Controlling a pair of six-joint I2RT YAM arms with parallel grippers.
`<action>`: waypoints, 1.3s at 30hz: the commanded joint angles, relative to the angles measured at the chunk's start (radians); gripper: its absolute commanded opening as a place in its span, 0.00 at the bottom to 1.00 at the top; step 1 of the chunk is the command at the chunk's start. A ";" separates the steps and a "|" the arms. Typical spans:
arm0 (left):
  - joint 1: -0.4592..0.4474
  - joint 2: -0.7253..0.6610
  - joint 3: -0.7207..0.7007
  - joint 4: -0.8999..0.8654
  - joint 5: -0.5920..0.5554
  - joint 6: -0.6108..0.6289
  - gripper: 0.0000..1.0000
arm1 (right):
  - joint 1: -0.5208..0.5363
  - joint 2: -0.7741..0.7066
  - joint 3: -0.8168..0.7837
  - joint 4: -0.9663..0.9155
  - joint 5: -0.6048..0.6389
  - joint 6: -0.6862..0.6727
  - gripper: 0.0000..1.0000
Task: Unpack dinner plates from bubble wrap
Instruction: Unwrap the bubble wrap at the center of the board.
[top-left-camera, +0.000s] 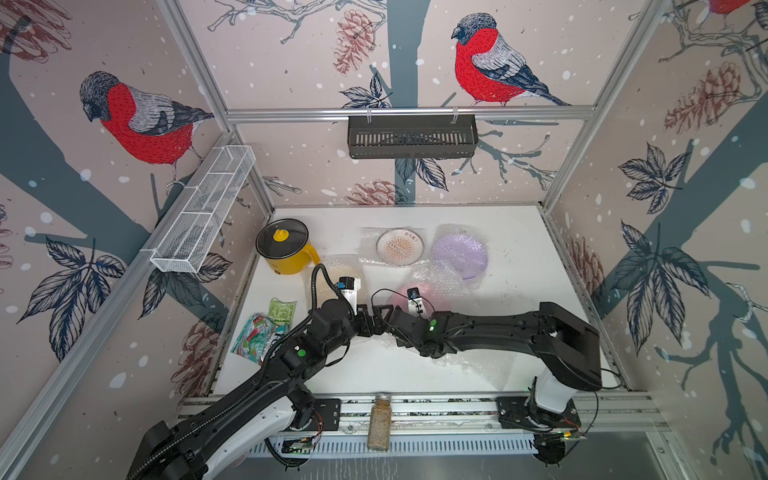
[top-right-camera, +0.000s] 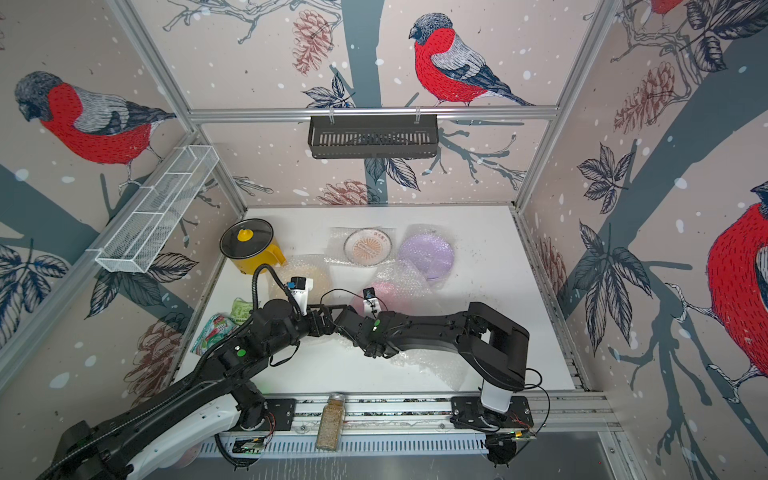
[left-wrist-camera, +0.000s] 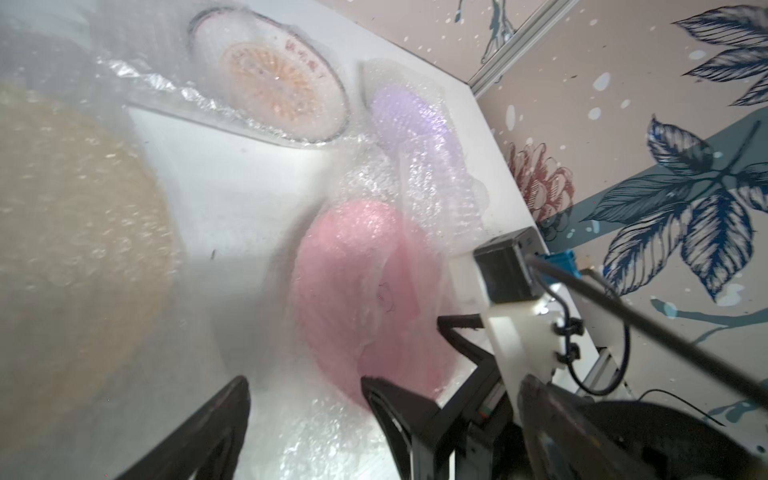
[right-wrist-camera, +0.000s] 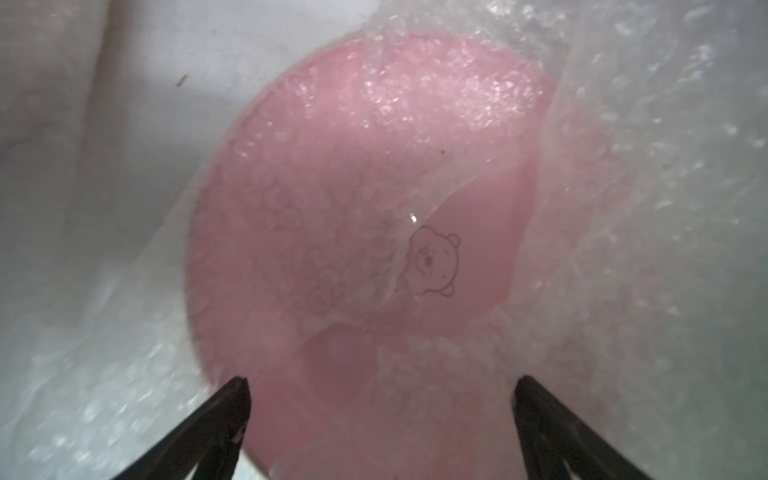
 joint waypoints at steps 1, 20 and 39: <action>0.004 -0.022 0.004 0.060 -0.023 -0.032 0.99 | 0.007 0.020 -0.003 -0.138 0.104 0.087 1.00; 0.034 0.004 0.044 0.015 -0.065 -0.033 0.99 | -0.036 -0.264 -0.139 -0.107 0.122 0.056 0.19; 0.034 0.529 0.215 0.108 -0.041 0.047 0.96 | -1.084 -0.718 -0.244 0.083 -0.136 -0.374 0.06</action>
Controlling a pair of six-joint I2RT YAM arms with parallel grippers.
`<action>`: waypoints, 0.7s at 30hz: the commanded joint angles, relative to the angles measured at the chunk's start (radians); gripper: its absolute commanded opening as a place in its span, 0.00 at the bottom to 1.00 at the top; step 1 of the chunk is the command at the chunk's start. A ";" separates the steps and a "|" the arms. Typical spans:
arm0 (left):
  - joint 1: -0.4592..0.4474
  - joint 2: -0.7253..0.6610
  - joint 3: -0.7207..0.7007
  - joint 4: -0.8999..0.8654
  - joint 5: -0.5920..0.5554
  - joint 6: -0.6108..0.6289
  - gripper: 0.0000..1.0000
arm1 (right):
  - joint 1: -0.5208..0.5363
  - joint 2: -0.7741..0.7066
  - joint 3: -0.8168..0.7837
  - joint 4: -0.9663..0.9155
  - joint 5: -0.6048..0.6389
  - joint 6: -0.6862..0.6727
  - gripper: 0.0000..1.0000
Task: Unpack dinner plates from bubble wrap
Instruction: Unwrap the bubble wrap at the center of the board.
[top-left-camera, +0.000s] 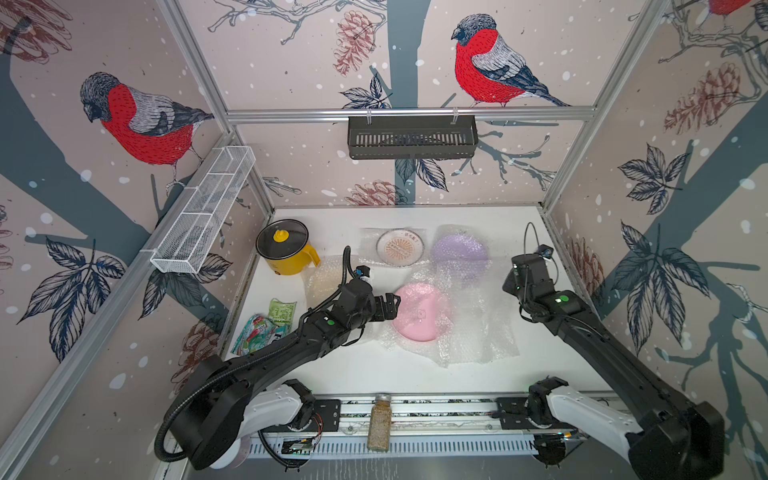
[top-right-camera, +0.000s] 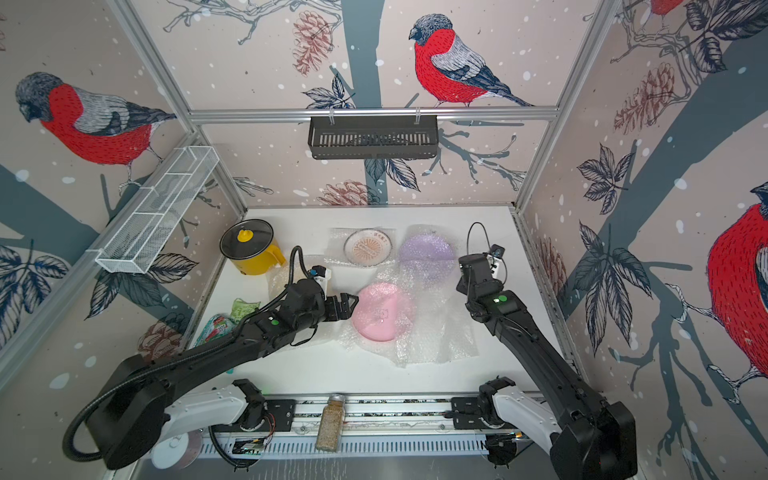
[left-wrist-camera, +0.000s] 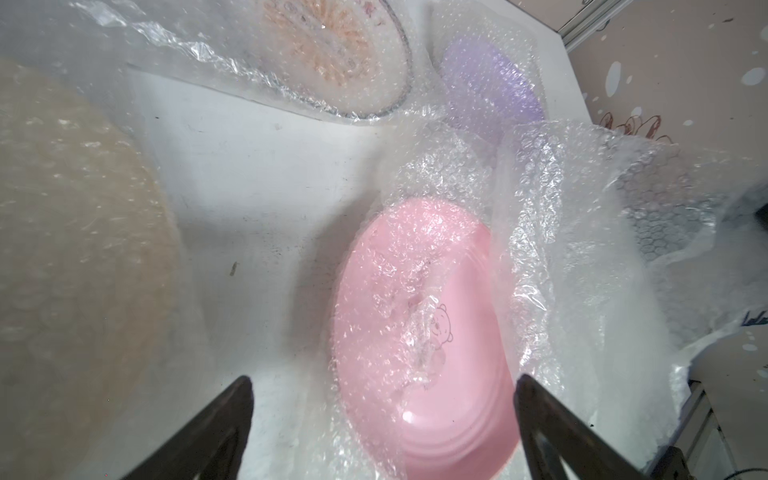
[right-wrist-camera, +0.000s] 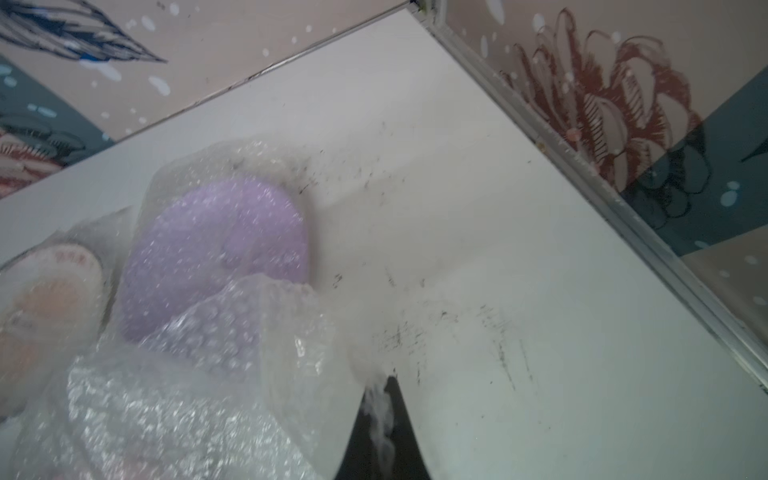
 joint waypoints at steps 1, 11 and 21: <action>0.002 0.077 0.044 0.025 -0.013 0.024 0.95 | -0.181 0.022 0.022 0.080 -0.095 -0.048 0.06; 0.005 0.299 0.114 0.088 0.021 0.012 0.72 | -0.443 0.177 0.061 0.235 -0.285 0.044 0.53; 0.008 0.386 0.137 0.093 0.006 -0.004 0.46 | -0.283 -0.027 0.088 0.182 -0.202 -0.037 0.99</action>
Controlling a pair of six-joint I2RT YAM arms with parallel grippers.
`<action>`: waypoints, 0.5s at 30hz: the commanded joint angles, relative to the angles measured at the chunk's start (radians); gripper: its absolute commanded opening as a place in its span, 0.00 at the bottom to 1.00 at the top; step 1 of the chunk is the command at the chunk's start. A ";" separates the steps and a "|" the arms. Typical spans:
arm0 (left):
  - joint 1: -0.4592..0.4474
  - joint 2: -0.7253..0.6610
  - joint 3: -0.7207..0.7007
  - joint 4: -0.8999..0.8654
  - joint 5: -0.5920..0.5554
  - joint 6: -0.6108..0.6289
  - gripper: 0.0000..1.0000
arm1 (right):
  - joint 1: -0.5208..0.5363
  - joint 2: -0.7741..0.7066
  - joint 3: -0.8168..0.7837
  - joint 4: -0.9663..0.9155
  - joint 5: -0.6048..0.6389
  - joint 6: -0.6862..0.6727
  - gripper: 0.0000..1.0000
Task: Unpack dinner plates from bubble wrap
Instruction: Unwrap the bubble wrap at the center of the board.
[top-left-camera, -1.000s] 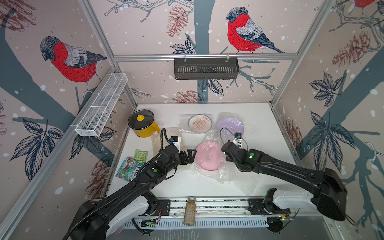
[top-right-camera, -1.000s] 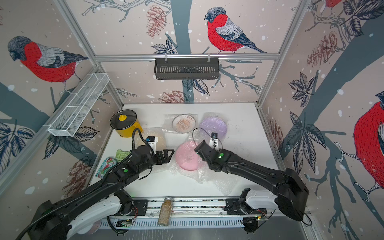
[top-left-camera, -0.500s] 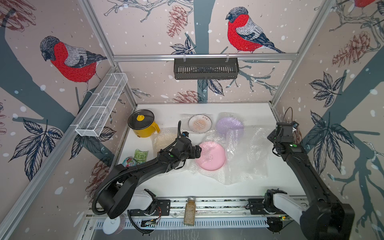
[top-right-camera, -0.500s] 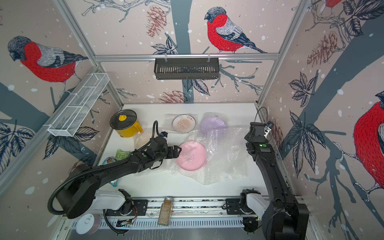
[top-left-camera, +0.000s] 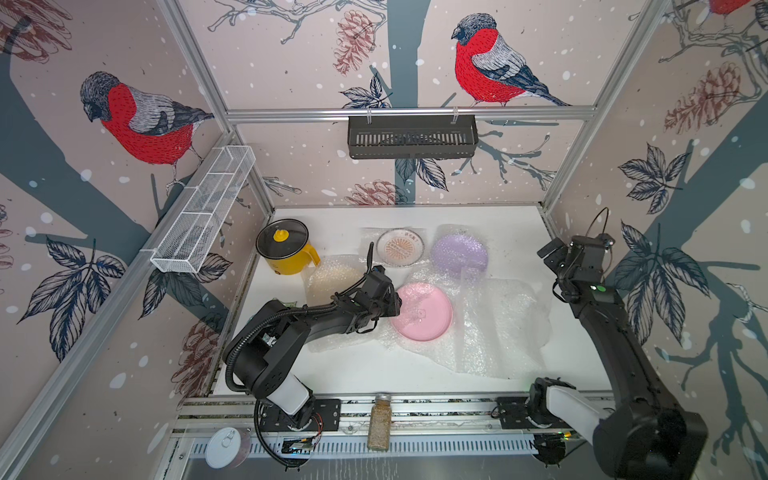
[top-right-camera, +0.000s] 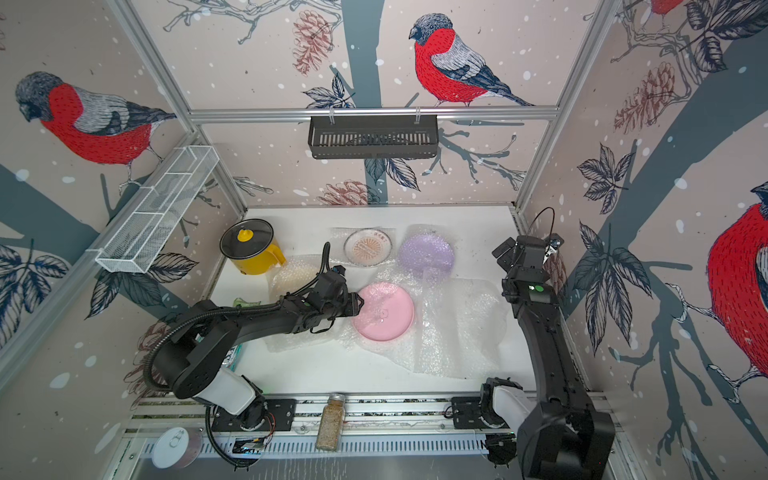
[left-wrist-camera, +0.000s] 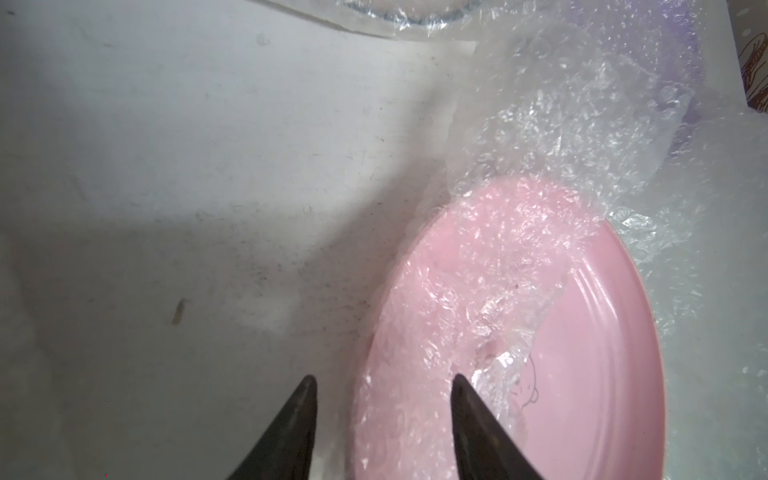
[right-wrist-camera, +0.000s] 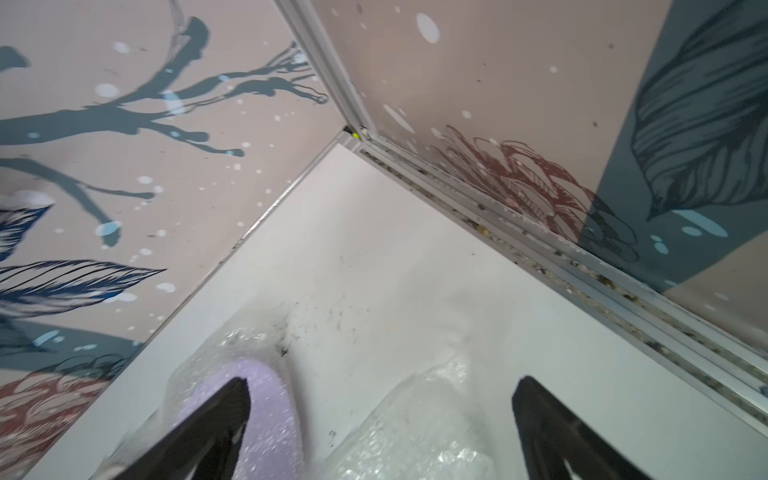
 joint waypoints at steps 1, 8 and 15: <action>0.005 0.024 0.016 0.027 -0.013 -0.014 0.43 | 0.094 -0.038 0.015 -0.015 -0.018 -0.052 0.99; 0.009 0.034 0.006 0.040 0.027 -0.045 0.15 | 0.468 -0.058 -0.072 -0.057 -0.198 -0.074 0.99; 0.009 -0.104 -0.086 0.009 -0.017 -0.165 0.00 | 0.703 -0.049 -0.179 -0.032 -0.200 -0.024 0.99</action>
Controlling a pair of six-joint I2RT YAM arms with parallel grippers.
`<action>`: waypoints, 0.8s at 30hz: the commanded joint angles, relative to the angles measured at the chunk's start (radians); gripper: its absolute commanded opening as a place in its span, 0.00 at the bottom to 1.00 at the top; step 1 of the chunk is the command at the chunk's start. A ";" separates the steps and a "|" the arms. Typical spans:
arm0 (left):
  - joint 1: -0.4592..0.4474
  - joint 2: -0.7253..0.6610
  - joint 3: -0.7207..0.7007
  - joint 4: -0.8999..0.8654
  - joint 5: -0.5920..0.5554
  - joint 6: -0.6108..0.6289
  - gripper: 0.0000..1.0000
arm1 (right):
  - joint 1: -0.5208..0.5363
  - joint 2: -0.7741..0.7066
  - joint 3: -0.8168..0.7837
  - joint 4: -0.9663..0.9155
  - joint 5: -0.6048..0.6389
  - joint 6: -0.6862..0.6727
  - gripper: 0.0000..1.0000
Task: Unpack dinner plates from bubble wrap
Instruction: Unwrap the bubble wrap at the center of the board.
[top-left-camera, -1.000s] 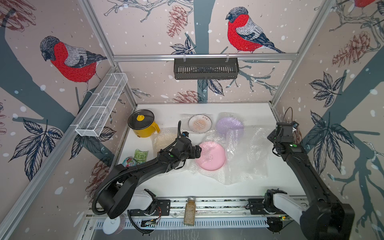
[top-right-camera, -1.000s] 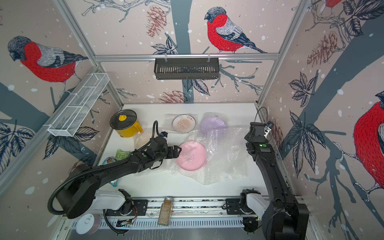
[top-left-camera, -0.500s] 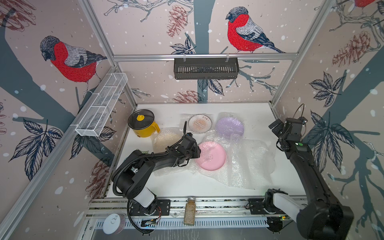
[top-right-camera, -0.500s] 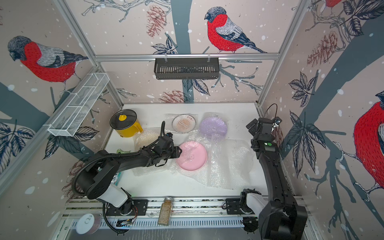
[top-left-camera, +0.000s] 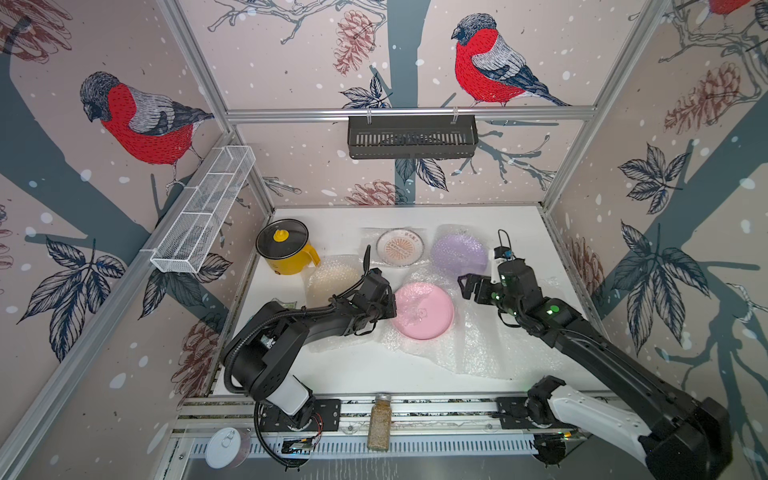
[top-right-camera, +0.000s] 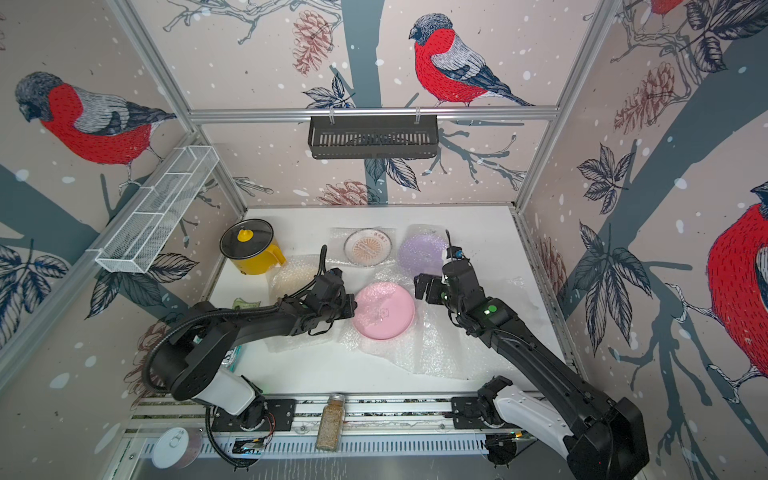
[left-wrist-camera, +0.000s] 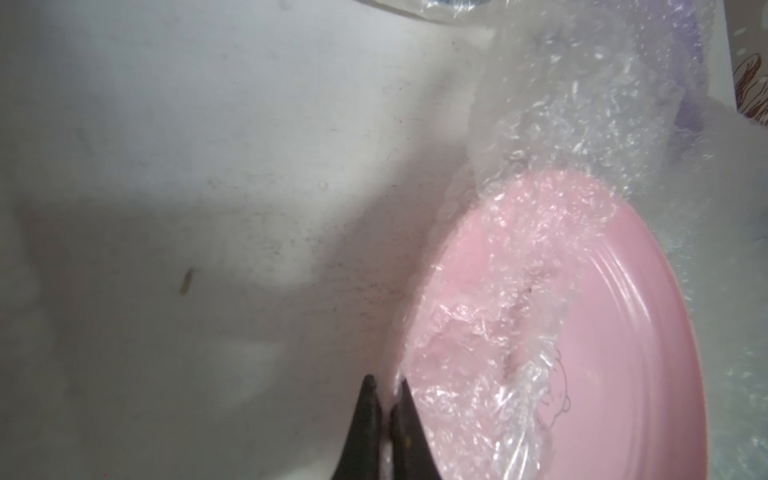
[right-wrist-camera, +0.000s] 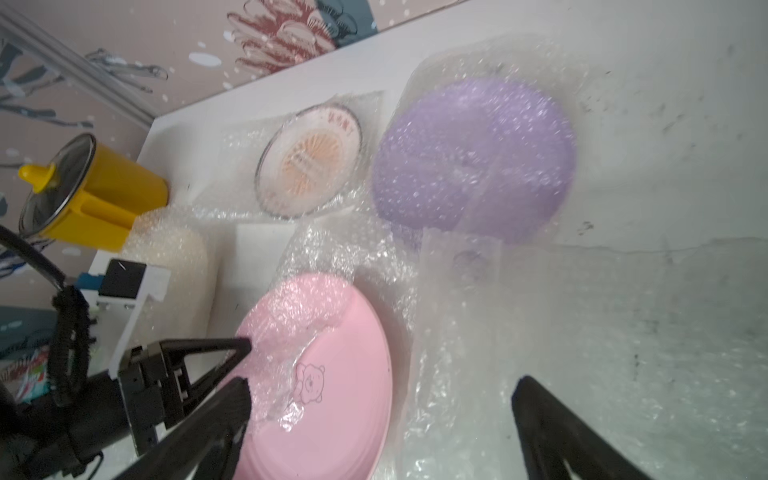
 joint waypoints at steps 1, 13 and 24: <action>0.003 -0.063 -0.038 -0.004 -0.043 -0.099 0.00 | 0.037 0.003 -0.040 0.024 -0.027 0.034 0.99; -0.001 -0.237 -0.202 -0.039 -0.154 -0.243 0.00 | -0.115 0.098 -0.238 0.164 -0.119 0.125 0.99; -0.040 -0.198 -0.204 -0.011 -0.175 -0.277 0.00 | -0.372 0.116 -0.333 0.197 -0.105 0.135 1.00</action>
